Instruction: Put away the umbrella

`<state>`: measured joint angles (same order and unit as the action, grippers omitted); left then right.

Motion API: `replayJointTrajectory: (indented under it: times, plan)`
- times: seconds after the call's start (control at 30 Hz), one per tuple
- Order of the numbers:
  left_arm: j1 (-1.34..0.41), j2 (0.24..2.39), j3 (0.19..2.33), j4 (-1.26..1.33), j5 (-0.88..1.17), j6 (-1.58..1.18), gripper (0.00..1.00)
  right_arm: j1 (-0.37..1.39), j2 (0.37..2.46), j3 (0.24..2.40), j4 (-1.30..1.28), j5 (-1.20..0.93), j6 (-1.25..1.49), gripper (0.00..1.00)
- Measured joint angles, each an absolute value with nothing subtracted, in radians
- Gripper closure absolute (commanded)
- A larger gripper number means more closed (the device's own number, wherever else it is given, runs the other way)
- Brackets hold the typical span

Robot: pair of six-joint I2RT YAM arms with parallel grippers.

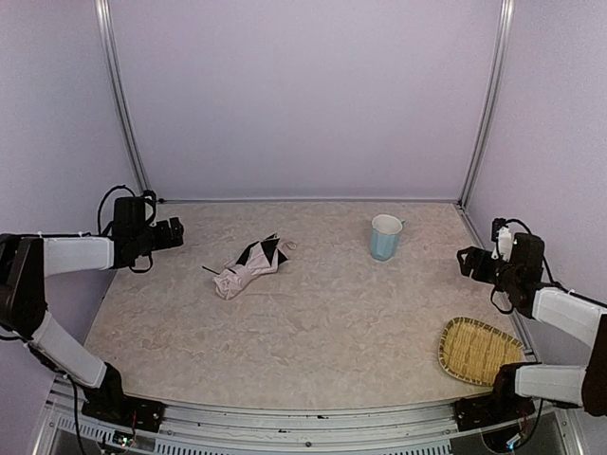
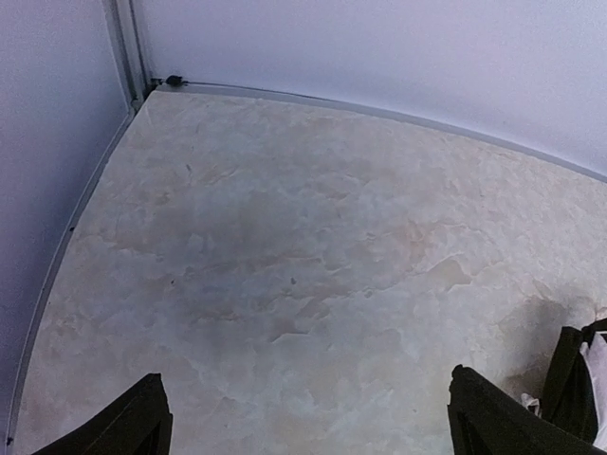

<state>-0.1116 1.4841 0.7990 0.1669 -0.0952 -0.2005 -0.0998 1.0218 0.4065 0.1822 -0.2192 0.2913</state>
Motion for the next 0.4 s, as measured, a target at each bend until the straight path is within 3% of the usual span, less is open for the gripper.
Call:
replayJointTrajectory:
  times: [0.4]
  plan:
    - [-0.061,1.484,0.66,0.325,-0.28,-0.235,0.01,-0.101,1.12,0.359,0.327,-0.11,0.377,0.15]
